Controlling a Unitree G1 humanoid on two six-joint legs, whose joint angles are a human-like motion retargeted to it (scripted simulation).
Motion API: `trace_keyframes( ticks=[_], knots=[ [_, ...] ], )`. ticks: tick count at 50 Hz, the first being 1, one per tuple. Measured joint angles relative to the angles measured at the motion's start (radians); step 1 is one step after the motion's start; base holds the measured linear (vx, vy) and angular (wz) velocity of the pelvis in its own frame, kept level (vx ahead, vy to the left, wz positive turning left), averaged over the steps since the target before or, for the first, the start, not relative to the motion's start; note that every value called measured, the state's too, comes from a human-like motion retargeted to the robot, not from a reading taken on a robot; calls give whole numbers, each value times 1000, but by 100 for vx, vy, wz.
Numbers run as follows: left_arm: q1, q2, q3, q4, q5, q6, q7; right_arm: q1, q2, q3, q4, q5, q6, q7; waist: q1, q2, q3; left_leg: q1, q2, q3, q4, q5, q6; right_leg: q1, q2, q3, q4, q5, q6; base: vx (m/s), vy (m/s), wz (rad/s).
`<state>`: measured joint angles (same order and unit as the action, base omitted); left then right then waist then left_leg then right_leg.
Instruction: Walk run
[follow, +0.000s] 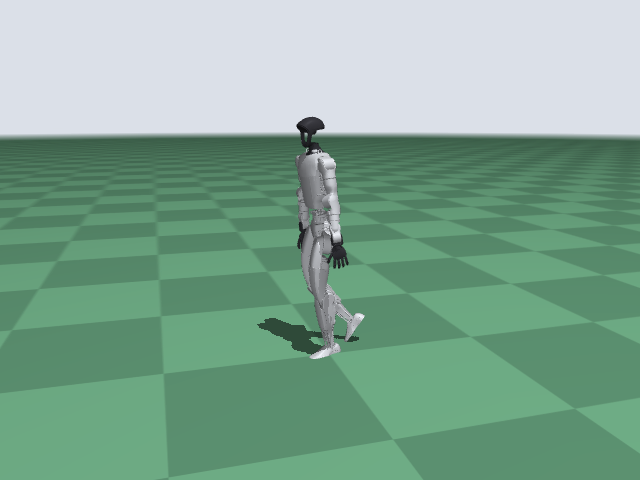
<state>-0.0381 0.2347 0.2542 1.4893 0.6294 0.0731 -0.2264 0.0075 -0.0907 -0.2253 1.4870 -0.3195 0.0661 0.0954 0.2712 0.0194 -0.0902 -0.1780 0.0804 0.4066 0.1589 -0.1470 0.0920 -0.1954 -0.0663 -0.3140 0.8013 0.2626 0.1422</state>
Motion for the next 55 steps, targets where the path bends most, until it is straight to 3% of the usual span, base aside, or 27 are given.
trace_keyframes(
  ticks=[3,9,14,18,20,21,23,25,27,30,32,38,42,47,52,55],
  knots=[
    [-80,28,-32,-18,3,-13,7,36,10,-30,16,6,4,10,-46,-23,10,48,-52,-24,-35,-18,-5,-122,-34,-52,-70,-148,-19,53,2,63],
    [-188,54,-66,-74,-12,-54,-11,75,32,-50,48,10,15,11,-120,-83,55,158,-147,-63,-75,-60,-13,-239,-32,-86,-454,-279,-130,57,-8,68],
    [-227,38,-77,-103,-35,-82,-21,87,40,-64,78,-4,26,21,-158,-103,68,268,-168,-87,-101,-105,-45,-332,29,26,-663,-296,-141,61,-14,65],
    [-192,15,-58,-95,-31,-85,-23,65,29,-63,92,-9,39,13,-180,-108,49,310,-183,-117,-77,-125,-71,-352,6,-23,-584,-251,-215,78,-21,28],
    [-152,10,-50,-75,-8,-79,-26,62,28,-64,89,-5,35,12,-203,-105,36,330,-180,-140,-44,-91,-89,-328,-12,-78,-550,-213,-245,85,-23,61],
    [-125,3,-38,-60,14,-72,-18,58,28,-64,87,2,31,12,-215,-99,34,340,-167,-141,-16,-37,-103,-321,-2,-18,-518,-235,-249,85,-21,79],
    [-68,-14,-16,-30,50,-55,2,48,28,-63,83,18,27,6,-230,-101,29,349,-147,-117,54,92,-121,-280,-3,34,-494,-283,-240,89,-24,65],
    [-6,-37,7,13,78,-35,22,37,27,-53,75,32,23,-2,-221,-138,24,343,-133,-13,166,266,-92,-190,-45,12,-532,-321,-224,76,-18,21],
    [33,-44,16,53,92,-15,22,26,22,-37,54,39,12,8,-193,-179,36,311,-142,44,308,359,-62,-112,-88,-20,-567,-342,-206,72,-21,-3],
    [73,-43,26,108,119,19,3,-5,7,-11,11,40,1,25,-154,-242,72,238,-110,153,531,298,16,-9,-138,-10,-608,-370,-179,65,-20,14],
    [90,-43,34,131,125,32,11,-30,0,-2,-11,38,1,21,-137,-244,82,182,-79,189,565,259,33,43,-136,-49,-640,-377,-170,49,-15,18],
    [126,-48,75,200,100,61,58,-137,-23,25,-89,59,-2,27,-95,-182,90,-79,-35,155,438,58,-36,190,-14,-102,-753,-409,-162,56,-17,13],
    [125,-62,87,210,76,75,58,-190,-28,34,-141,71,-16,31,-30,-136,102,-195,-43,115,214,64,-52,269,57,-95,-783,-442,-146,43,-10,-53],
    [108,-81,85,191,87,69,30,-233,2,24,-179,65,-30,27,26,-125,113,-291,-82,-14,24,88,-83,342,74,-73,-789,-478,-118,60,-6,-65],
    [82,-80,59,168,98,70,30,-216,50,13,-181,135,-51,10,45,-135,90,-310,-82,0,80,118,-5,386,59,-34,-761,-480,-60,73,2,-47],
    [71,-79,59,156,102,68,27,-164,51,8,-137,126,-39,45,74,-139,67,-282,-49,17,144,161,7,418,34,12,-726,-401,-5,85,10,-90]
  ],
)
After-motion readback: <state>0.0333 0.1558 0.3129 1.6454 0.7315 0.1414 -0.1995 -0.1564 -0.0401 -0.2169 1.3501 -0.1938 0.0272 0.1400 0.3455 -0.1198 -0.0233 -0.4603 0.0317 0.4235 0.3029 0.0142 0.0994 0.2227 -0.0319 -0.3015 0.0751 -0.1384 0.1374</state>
